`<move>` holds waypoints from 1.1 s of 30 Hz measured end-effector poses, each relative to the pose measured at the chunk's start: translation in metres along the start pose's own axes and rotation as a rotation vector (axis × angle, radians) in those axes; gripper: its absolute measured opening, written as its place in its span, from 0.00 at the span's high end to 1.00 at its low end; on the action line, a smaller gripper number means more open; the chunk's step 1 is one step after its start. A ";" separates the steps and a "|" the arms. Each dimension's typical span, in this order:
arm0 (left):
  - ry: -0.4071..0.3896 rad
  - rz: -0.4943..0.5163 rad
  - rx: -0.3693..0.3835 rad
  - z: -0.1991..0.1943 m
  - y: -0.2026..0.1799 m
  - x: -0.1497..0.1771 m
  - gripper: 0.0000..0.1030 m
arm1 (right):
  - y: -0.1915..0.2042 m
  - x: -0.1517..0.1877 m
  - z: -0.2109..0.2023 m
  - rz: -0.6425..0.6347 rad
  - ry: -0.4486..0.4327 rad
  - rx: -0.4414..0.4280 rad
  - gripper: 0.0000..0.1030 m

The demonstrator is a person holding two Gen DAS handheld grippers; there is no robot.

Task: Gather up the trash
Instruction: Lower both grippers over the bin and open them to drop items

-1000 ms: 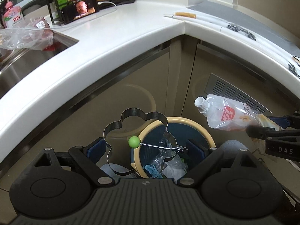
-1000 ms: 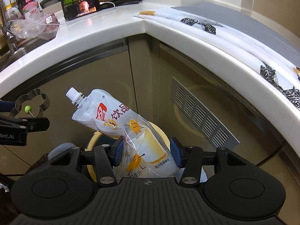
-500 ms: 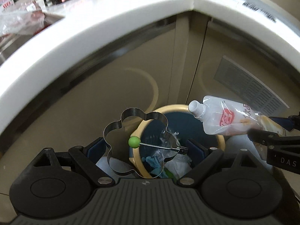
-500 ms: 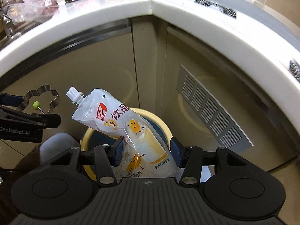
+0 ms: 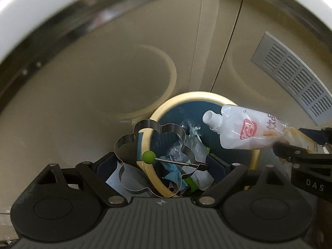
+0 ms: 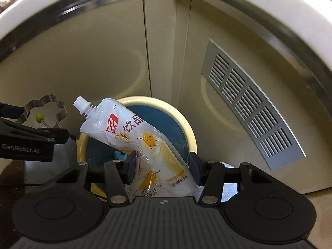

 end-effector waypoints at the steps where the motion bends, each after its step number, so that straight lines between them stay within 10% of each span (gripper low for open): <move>1: 0.010 0.001 0.006 0.005 0.000 -0.001 0.09 | 0.000 0.000 0.004 -0.001 0.008 0.005 0.48; 33: 0.255 0.054 0.043 0.116 -0.022 -0.005 0.08 | -0.015 0.008 0.123 0.035 0.235 0.131 0.47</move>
Point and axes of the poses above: each gripper's, at about its wrist camera, not at the fingertips, and z roughly the way its jaws point, y to its left, x to its underside, the point moved 7 cm from there along z, roughly the way its jaws point, and after that the axes turned 15 degrees about z, right-handed, at the moved point
